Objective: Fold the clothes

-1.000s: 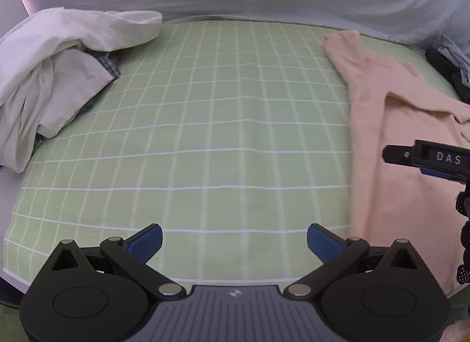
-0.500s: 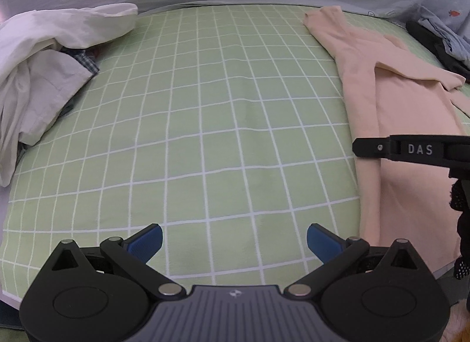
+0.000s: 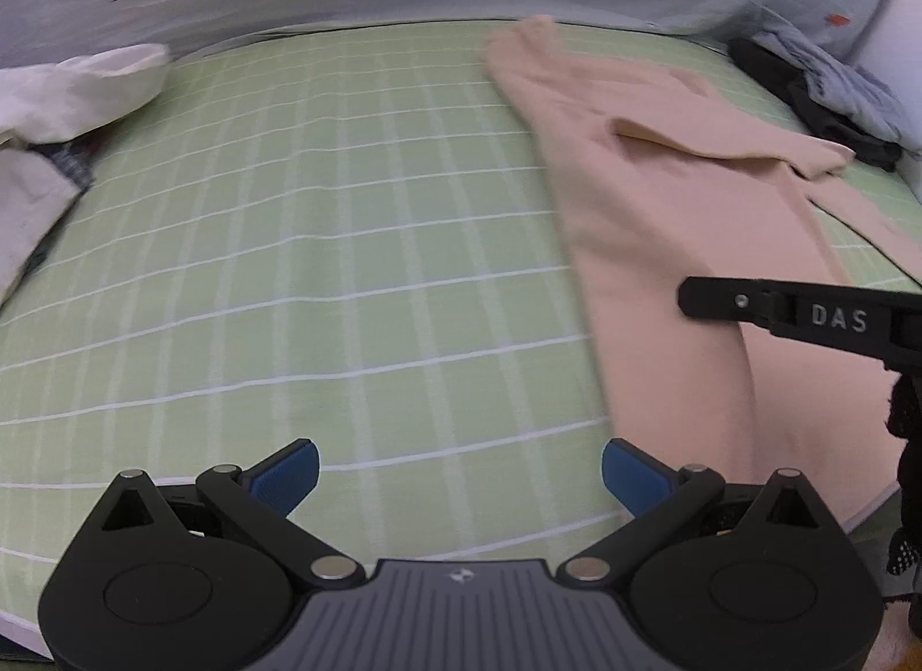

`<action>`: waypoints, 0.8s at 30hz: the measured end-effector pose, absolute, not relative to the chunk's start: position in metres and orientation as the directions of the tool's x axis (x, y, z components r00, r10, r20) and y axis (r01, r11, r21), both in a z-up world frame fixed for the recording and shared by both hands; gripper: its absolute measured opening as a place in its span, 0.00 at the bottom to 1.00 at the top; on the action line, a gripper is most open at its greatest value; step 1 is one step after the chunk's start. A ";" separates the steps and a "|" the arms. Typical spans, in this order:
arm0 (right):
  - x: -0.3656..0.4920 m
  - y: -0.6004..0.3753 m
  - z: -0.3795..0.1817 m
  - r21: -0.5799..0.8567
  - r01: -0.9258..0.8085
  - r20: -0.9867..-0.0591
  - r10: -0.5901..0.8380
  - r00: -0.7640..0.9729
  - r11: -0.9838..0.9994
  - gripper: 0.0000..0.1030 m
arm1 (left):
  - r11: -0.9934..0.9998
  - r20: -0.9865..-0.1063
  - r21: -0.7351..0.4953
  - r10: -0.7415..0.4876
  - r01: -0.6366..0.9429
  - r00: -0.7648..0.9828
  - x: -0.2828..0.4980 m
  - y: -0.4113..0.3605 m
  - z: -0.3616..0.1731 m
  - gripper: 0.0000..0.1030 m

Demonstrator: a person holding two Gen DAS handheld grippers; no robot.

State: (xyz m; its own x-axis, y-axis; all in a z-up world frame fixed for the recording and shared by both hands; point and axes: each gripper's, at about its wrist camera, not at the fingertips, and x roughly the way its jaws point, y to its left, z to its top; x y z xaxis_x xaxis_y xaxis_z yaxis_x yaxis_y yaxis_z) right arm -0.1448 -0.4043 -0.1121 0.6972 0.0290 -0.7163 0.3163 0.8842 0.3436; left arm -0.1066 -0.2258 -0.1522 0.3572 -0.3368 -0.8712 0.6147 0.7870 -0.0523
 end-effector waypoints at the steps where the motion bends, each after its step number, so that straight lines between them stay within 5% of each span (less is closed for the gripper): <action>1: -0.148 -0.409 -0.112 0.338 0.314 -0.719 0.028 0.694 0.887 0.03 | 0.784 -0.873 -0.054 -0.338 0.618 0.352 -0.111 -0.232 -0.153 1.00; 14: -0.161 -0.444 -0.131 0.318 0.271 -0.778 0.087 0.622 0.908 0.04 | 0.803 -0.917 -0.035 -0.262 0.595 0.300 -0.147 -0.270 -0.174 1.00; 18: -0.167 -0.445 -0.143 0.374 0.270 -0.788 0.150 0.597 0.887 0.16 | 0.829 -0.931 -0.030 -0.227 0.558 0.287 -0.150 -0.264 -0.182 1.00; 24: -0.182 -0.443 -0.144 0.394 0.274 -0.785 0.165 0.598 0.878 0.16 | 0.852 -0.933 -0.033 -0.214 0.523 0.290 -0.152 -0.251 -0.184 1.00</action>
